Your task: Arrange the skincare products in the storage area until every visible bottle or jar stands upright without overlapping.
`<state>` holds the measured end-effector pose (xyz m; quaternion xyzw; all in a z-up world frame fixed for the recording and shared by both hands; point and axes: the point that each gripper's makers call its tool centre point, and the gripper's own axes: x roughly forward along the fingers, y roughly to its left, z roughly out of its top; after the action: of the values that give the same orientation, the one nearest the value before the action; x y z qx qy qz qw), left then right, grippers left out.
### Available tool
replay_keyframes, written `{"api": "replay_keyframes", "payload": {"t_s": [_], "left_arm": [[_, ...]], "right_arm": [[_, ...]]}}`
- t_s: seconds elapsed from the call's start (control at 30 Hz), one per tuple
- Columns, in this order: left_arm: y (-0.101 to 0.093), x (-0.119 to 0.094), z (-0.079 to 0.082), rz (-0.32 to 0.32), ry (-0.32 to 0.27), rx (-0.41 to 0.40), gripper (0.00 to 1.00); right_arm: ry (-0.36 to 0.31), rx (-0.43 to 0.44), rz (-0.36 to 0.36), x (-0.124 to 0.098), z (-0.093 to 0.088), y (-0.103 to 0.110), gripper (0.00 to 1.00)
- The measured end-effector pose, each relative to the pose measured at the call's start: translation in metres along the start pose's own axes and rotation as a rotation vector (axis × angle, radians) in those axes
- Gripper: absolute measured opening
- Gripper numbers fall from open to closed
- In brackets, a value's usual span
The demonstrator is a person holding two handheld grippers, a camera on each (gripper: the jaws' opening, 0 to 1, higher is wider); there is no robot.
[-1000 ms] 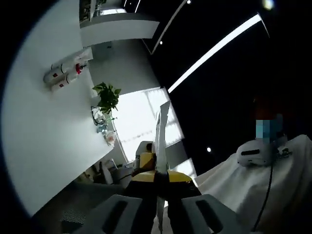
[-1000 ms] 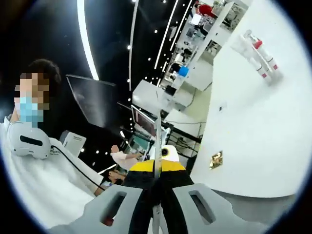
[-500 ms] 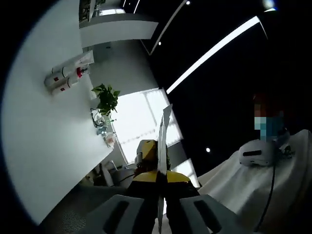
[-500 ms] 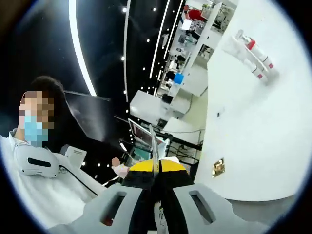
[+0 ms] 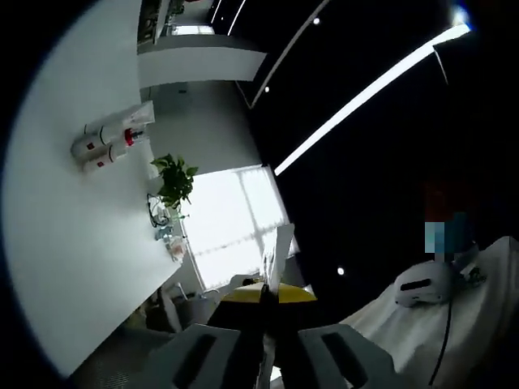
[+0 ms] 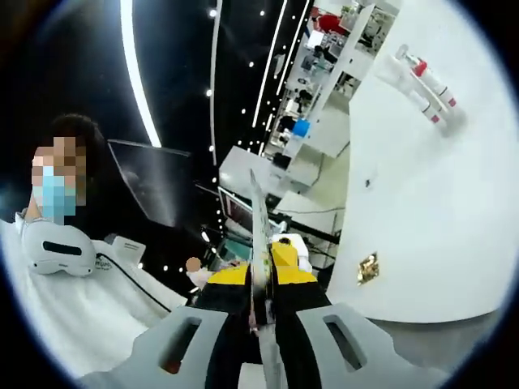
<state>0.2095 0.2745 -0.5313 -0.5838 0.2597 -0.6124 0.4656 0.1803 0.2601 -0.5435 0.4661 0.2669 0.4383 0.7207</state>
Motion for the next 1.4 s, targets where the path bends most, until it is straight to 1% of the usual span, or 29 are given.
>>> {"api": "replay_keyframes", "payload": {"t_s": [0.03,0.07,0.1,0.13,0.2,0.23,0.3,0.37,0.4,0.47,0.5,0.57,0.6,0.63,0.73,0.8,0.83,0.9,0.93,1.0,1.07,1.1,1.17,1.2,1.27,1.3,1.33,1.37,1.4], "left_arm": [[-0.002,0.001,0.002,-0.001,0.006,0.003,0.02],[-0.001,0.001,0.000,0.012,0.025,0.014,0.02],[0.004,0.001,-0.001,0.042,0.032,0.050,0.03],[0.004,0.002,-0.001,0.053,0.029,0.065,0.03],[0.001,0.005,-0.003,0.049,0.016,0.056,0.05],[-0.001,0.006,-0.004,0.050,0.012,0.066,0.07],[-0.004,0.011,-0.010,0.067,0.009,0.106,0.18],[-0.004,0.015,-0.023,0.071,0.043,0.116,0.25],[-0.003,0.015,-0.036,0.077,0.102,0.117,0.24],[0.003,0.015,-0.048,0.108,0.156,0.123,0.19],[0.007,0.015,-0.049,0.142,0.150,0.122,0.18],[0.008,0.014,-0.051,0.153,0.144,0.130,0.16],[0.004,0.013,-0.052,0.142,0.140,0.132,0.07],[0.002,0.014,-0.050,0.134,0.124,0.164,0.04],[0.001,0.009,-0.049,0.152,0.125,0.178,0.02],[0.000,0.008,-0.048,0.160,0.135,0.184,0.02],[-0.001,0.007,-0.046,0.168,0.138,0.183,0.02],[-0.001,0.005,-0.043,0.180,0.138,0.182,0.02],[-0.001,0.004,-0.041,0.186,0.137,0.183,0.02],[0.000,0.001,-0.037,0.192,0.126,0.181,0.02],[-0.001,-0.001,-0.035,0.185,0.111,0.176,0.02],[-0.002,-0.003,-0.032,0.181,0.100,0.174,0.02],[0.000,-0.006,-0.030,0.180,0.081,0.168,0.02],[0.001,-0.007,-0.030,0.181,0.079,0.163,0.02],[0.003,-0.009,-0.030,0.190,0.075,0.154,0.02],[0.004,-0.010,-0.030,0.192,0.075,0.149,0.02],[0.008,-0.011,-0.031,0.213,0.082,0.140,0.02],[0.015,-0.013,-0.035,0.247,0.108,0.138,0.02],[0.017,-0.013,-0.037,0.254,0.118,0.134,0.02]], "right_arm": [[0.034,-0.003,-0.002,0.000,-0.007,-0.001,0.05],[0.033,-0.053,-0.021,0.000,-0.007,-0.005,0.02],[0.025,-0.067,-0.035,0.000,-0.006,-0.006,0.01],[0.022,-0.052,-0.030,-0.001,-0.005,-0.006,0.01],[0.020,-0.039,-0.004,-0.004,-0.002,-0.006,0.00],[-0.012,-0.050,0.004,-0.005,0.005,-0.004,0.00],[-0.024,-0.055,0.021,-0.008,0.012,0.000,0.00],[-0.034,-0.086,0.032,-0.009,0.020,0.003,0.00],[-0.033,-0.091,0.031,-0.010,0.021,0.003,0.00],[-0.036,-0.097,0.031,-0.010,0.023,0.002,0.00],[-0.050,-0.091,0.049,-0.011,0.025,0.004,0.00],[-0.066,-0.080,0.076,-0.011,0.028,0.008,0.00],[-0.065,-0.082,0.074,-0.011,0.028,0.008,0.00],[-0.066,-0.085,0.074,-0.011,0.028,0.008,0.00],[-0.065,-0.090,0.087,-0.008,0.025,0.013,0.00],[-0.069,-0.130,0.089,-0.007,0.025,0.015,0.01],[-0.069,-0.147,0.087,-0.007,0.025,0.015,0.02],[-0.074,-0.233,0.071,-0.006,0.027,0.015,0.07],[-0.094,-0.301,0.049,-0.005,0.031,0.013,0.09],[-0.116,-0.339,0.032,-0.005,0.035,0.013,0.18],[-0.180,-0.415,-0.013,-0.008,0.046,0.009,0.29],[-0.201,-0.424,-0.051,-0.012,0.051,0.002,0.36],[-0.239,-0.434,-0.092,-0.017,0.056,-0.004,0.47],[-0.252,-0.453,-0.103,-0.020,0.057,-0.006,0.48],[-0.258,-0.504,-0.183,-0.030,0.058,-0.021,0.46],[-0.236,-0.503,-0.210,-0.034,0.055,-0.029,0.41],[-0.188,-0.469,-0.206,-0.037,0.045,-0.035,0.29],[-0.167,-0.475,-0.195,-0.039,0.041,-0.037,0.21],[-0.164,-0.516,-0.218,-0.041,0.040,-0.040,0.14]]}}
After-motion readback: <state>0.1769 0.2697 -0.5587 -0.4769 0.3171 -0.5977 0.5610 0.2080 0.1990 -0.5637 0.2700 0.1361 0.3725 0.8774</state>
